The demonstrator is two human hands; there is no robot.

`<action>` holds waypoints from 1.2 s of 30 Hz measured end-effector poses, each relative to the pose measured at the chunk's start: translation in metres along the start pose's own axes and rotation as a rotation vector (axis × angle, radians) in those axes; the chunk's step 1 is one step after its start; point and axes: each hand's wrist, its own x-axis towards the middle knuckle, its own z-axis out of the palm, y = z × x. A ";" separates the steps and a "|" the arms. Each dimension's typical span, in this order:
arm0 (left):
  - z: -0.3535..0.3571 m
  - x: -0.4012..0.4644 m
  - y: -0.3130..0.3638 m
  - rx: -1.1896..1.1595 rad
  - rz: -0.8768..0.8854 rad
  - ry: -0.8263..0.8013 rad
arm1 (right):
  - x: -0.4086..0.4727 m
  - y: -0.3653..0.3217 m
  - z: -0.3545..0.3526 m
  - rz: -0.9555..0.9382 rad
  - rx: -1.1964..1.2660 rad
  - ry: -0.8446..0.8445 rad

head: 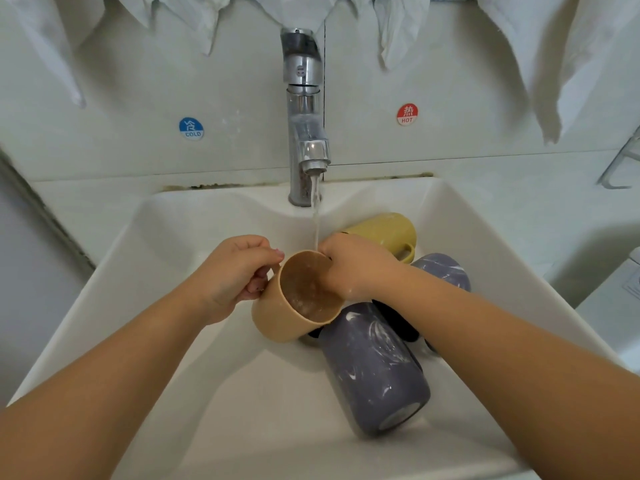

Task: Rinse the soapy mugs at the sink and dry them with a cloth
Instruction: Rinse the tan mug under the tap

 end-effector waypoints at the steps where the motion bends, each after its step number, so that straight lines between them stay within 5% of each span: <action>1: 0.002 0.000 0.000 0.014 0.001 -0.001 | 0.001 0.000 0.000 0.013 -0.048 0.018; 10: 0.002 0.003 0.002 -0.021 -0.001 0.050 | 0.002 0.000 -0.003 -0.039 -0.037 -0.023; 17: 0.011 0.005 0.002 0.039 0.052 0.035 | 0.007 0.002 0.003 0.020 -0.250 0.133; 25: 0.002 0.005 0.003 -0.063 0.110 0.144 | 0.007 0.009 0.000 0.151 0.434 -0.002; 36: 0.013 -0.003 0.004 0.075 0.303 0.249 | 0.007 0.005 0.006 0.294 0.502 -0.108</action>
